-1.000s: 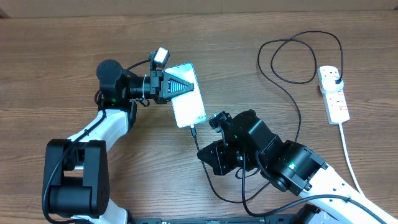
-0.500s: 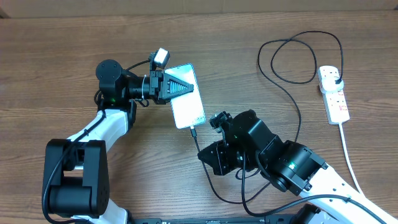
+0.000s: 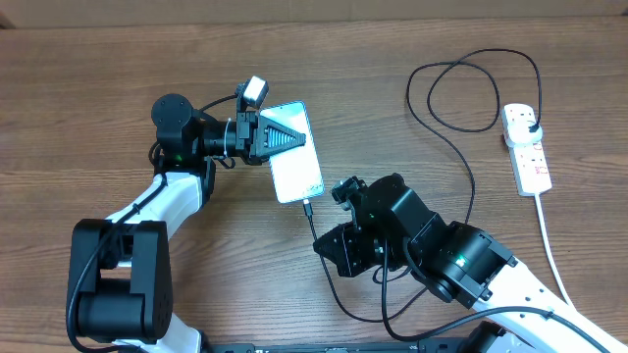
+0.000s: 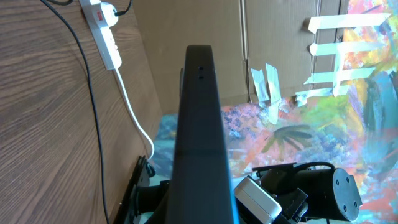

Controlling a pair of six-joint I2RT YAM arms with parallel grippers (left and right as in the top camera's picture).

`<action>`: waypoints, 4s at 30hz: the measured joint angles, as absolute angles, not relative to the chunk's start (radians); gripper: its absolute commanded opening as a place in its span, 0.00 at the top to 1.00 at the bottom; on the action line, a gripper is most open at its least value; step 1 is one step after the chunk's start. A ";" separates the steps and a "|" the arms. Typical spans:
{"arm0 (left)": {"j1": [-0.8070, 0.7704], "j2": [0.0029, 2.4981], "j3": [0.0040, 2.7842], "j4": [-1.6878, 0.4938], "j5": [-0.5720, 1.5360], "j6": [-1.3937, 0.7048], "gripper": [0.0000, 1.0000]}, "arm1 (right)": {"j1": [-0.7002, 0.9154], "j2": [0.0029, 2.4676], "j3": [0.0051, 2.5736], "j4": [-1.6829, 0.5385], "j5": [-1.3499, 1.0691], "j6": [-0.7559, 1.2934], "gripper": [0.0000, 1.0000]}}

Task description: Plug charger to phone and switch on socket

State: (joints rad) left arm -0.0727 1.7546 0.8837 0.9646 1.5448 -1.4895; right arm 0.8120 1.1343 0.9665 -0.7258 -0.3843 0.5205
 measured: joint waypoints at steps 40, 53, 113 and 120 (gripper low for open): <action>-0.073 1.755 0.884 0.965 1.522 -1.493 0.96 | 0.812 1.134 0.966 -0.711 -0.385 0.497 0.96; -0.084 1.755 0.884 0.965 1.515 -1.493 0.95 | 0.812 1.134 0.966 -0.697 -0.390 0.497 0.96; -0.105 1.755 0.883 0.965 1.549 -1.436 0.96 | 0.862 1.117 0.993 -0.654 -0.193 0.419 0.57; -0.105 1.755 0.883 0.965 1.546 -1.436 0.96 | 0.918 1.220 0.993 -0.646 -0.132 0.463 0.73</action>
State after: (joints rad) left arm -0.1051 1.7546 0.8829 0.9649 1.5463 -1.4361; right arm 0.9176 1.2201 0.9932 -0.6456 -0.1318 0.4633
